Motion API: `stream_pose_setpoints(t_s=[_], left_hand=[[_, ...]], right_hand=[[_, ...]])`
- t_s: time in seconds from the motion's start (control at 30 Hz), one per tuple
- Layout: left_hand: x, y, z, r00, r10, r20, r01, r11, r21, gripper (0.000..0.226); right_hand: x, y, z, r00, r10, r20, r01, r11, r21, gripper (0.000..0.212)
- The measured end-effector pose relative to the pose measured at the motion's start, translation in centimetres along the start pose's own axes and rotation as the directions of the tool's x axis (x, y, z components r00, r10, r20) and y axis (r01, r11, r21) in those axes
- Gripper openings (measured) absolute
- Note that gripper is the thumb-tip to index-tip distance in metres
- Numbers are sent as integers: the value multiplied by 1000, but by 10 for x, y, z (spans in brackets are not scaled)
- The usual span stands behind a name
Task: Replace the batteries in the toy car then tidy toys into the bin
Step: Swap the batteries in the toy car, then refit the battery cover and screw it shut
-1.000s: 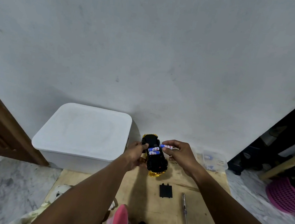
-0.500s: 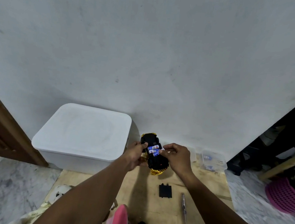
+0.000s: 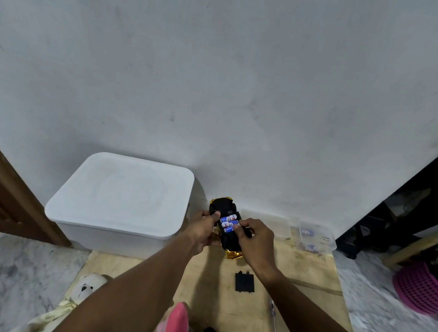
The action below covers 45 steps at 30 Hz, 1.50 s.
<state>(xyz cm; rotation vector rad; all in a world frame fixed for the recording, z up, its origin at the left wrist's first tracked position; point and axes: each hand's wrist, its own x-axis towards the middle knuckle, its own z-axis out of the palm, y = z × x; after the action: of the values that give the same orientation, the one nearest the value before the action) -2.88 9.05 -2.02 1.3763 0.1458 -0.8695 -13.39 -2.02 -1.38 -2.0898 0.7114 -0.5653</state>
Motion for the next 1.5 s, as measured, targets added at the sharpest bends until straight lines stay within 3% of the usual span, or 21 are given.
stream_pose_setpoints(t_s=[0.13, 0.27, 0.47, 0.53, 0.6, 0.67, 0.73, 0.83, 0.93, 1.1, 1.3, 1.4, 1.5], left_hand=[[1, -3, 3, 1000, -1, 1, 1, 999, 33, 22], [6, -5, 3, 1000, -21, 21, 20, 999, 45, 26], [18, -2, -2, 996, -41, 75, 35, 995, 90, 15], [25, -4, -5, 997, -44, 69, 36, 994, 105, 18], [31, -8, -7, 998, -42, 53, 36, 993, 116, 21], [37, -12, -8, 998, -46, 43, 41, 991, 124, 22], [39, -15, -9, 997, -58, 48, 51, 990, 133, 22], [41, -18, -10, 996, -74, 44, 67, 988, 141, 23], [43, -23, -11, 996, -79, 41, 72, 986, 152, 23], [43, -29, -15, 996, -88, 34, 79, 977, 197, 25], [39, -29, -19, 995, -93, 24, 86, 973, 215, 24], [35, -26, -21, 997, -71, 40, 60, 973, 221, 25], [29, -20, -21, 998, -40, 44, 30, 981, 190, 24]], right_hand=[[-2, 5, -2, 992, -96, 81, 111, 973, -202, 16], [4, 6, -8, 982, -101, 160, 139, 957, -254, 20], [16, 34, -20, 994, 102, 44, -105, 991, 78, 18], [16, 63, -16, 984, 148, 94, -144, 988, -54, 19], [11, 93, -8, 934, 208, 290, -126, 953, -277, 33], [3, 119, -2, 854, 254, 455, -13, 884, -467, 53], [-6, 135, 2, 793, 274, 544, 102, 821, -562, 65], [-12, 151, 6, 789, 260, 557, 157, 791, -591, 71], [-10, 158, 7, 798, 264, 542, 64, 857, -511, 63], [1, 165, 3, 819, 26, 573, 208, 917, -339, 29], [14, 154, -14, 830, 30, 557, 136, 958, -254, 10], [27, 126, -33, 892, 153, 426, -137, 988, -69, 13], [45, 81, -54, 895, 264, 359, -364, 898, 248, 17]])
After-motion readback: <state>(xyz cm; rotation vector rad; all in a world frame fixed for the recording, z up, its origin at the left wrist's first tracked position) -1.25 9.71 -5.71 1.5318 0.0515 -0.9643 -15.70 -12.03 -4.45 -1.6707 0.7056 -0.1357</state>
